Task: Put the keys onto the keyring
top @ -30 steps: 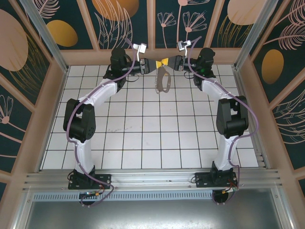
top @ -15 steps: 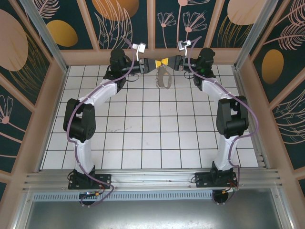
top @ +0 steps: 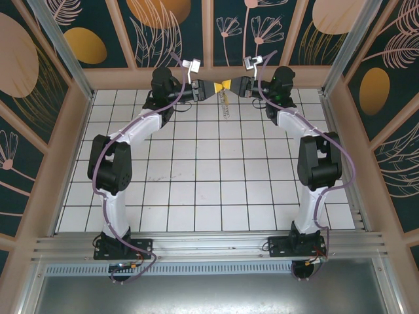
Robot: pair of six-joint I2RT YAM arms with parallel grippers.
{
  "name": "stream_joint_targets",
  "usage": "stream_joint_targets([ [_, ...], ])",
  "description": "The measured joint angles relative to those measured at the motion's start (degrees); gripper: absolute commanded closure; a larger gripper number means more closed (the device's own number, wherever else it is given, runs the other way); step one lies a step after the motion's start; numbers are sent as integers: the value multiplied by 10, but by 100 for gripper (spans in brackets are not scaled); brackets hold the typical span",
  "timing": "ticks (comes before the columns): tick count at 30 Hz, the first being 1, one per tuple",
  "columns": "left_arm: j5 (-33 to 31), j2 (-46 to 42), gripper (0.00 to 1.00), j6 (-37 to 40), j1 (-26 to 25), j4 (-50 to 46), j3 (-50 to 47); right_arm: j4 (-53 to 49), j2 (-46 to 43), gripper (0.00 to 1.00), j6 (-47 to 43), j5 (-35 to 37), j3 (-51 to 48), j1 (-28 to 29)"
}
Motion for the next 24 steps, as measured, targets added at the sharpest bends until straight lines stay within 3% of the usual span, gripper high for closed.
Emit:
stream_joint_targets([
  [11, -1, 0, 100, 2, -1, 0, 0, 0, -9, 100, -2, 10, -2, 1],
  [24, -6, 0, 100, -28, -4, 64, -22, 0, -24, 100, -12, 23, -17, 1],
])
